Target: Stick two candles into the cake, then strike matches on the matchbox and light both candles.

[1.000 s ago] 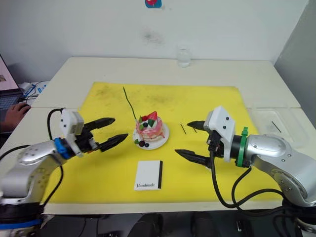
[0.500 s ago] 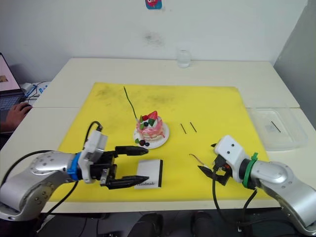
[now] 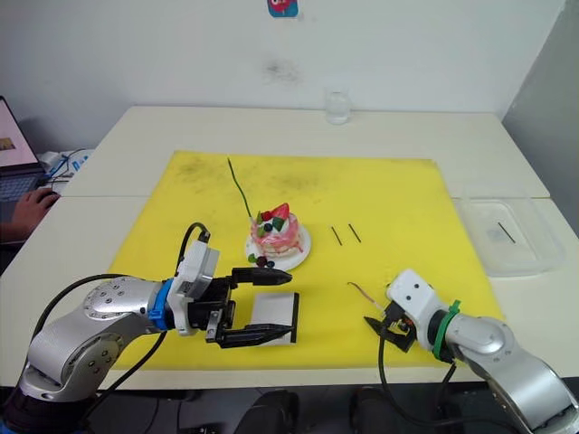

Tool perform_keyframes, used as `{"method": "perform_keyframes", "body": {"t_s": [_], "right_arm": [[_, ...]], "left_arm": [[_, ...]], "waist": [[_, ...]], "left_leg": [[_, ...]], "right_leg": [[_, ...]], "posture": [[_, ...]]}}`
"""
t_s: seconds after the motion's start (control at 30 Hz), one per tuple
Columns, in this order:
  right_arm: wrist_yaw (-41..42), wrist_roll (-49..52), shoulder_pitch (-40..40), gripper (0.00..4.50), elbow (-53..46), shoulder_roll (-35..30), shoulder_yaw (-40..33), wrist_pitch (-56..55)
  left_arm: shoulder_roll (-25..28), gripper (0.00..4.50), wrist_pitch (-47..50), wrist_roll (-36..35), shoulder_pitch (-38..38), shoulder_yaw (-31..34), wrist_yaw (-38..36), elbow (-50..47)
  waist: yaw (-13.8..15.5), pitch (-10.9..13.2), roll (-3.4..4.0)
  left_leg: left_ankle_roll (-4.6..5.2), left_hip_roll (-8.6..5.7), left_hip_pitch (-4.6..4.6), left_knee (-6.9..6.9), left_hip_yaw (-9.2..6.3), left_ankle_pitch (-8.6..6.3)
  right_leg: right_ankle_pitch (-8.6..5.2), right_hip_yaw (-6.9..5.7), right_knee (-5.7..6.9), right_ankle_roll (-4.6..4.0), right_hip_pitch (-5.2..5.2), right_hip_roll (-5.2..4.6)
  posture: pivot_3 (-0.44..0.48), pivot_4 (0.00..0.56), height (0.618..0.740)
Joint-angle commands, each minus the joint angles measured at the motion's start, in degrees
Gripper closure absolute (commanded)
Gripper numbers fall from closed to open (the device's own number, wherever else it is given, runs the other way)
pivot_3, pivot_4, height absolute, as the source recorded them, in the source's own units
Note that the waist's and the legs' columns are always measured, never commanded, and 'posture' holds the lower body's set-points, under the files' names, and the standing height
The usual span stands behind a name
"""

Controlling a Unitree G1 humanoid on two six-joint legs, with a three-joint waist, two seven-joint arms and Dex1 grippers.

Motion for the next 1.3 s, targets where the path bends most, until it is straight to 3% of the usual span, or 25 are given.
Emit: {"method": "perform_keyframes", "body": {"t_s": [0.03,0.27,0.5,0.63,0.77,0.87,1.07,1.3], "right_arm": [[-0.2,0.1,-0.4,1.94,-1.4,0.1,-2.4,1.7],[-0.2,3.0,-1.4,4.45,-4.0,2.0,-4.7,6.5],[2.0,9.8,-3.4,4.45,-7.8,2.5,-9.8,10.2],[7.3,12.8,-3.0,4.45,-7.6,-3.8,-17.4,11.0],[16.2,10.4,4.1,4.45,-3.8,-13.2,-25.5,6.6],[22.2,3.9,13.5,4.45,1.0,-17.0,-29.4,-3.2],[28.6,-3.5,25.5,4.45,10.3,-15.0,-34.1,-18.8],[32.2,-4.3,27.5,4.45,15.6,-13.3,-37.6,-23.9]], "left_arm": [[-0.2,0.0,-1.3,0.2,-0.8,0.1,0.0,-0.4],[-0.3,0.0,-0.9,0.2,-1.0,0.1,-0.1,-0.5],[-0.1,0.0,0.1,-0.4,-1.5,0.2,0.0,-0.7],[0.1,0.0,1.0,-1.1,-1.9,0.4,0.1,-1.2],[0.4,0.0,1.5,-1.6,-1.8,0.1,-0.4,-1.6],[0.0,0.0,1.9,-2.0,-1.8,-0.6,-0.4,-2.2],[-0.6,0.0,3.4,-4.1,-3.1,-2.0,-0.1,-4.3],[-0.2,0.0,2.8,-3.3,-3.7,-3.5,-0.6,-5.6]], "waist": [[0.0,0.0,0.0],[0.0,0.0,0.0],[0.0,0.0,0.0],[0.0,0.0,0.0],[0.4,0.0,0.0],[0.5,0.0,0.0],[0.4,0.0,0.02],[0.1,-0.1,0.1]], "left_leg": [[0.0,0.0,0.0,0.02,0.0,0.0],[0.02,-0.01,0.01,0.02,-0.01,0.01],[0.02,-0.01,0.0,0.0,0.0,0.01],[0.03,-0.02,0.0,0.03,0.0,0.02],[0.04,-0.05,-0.02,0.02,-0.01,0.02],[0.05,-0.04,-0.03,0.0,0.02,0.01],[0.05,-0.02,0.04,0.03,0.11,0.02],[0.09,0.01,0.25,0.04,0.2,0.05]], "right_leg": [[0.01,0.0,0.0,0.02,0.01,0.0],[0.04,0.0,-0.01,0.05,0.01,0.0],[0.03,0.0,-0.02,0.06,0.01,0.0],[0.04,0.0,-0.01,0.06,0.02,0.0],[0.04,-0.04,-0.08,0.07,0.05,0.0],[0.03,-0.03,-0.1,0.06,0.05,0.0],[0.05,0.05,-0.02,0.09,0.07,0.0],[0.12,0.13,-0.02,0.08,0.23,0.0]], "posture": [[0.0,0.15,0.74],[0.0,0.15,0.74],[0.0,0.15,0.74],[0.0,0.15,0.74],[0.0,0.15,0.74],[0.0,0.15,0.74],[0.0,0.15,0.74],[0.0,0.15,0.74]]}}
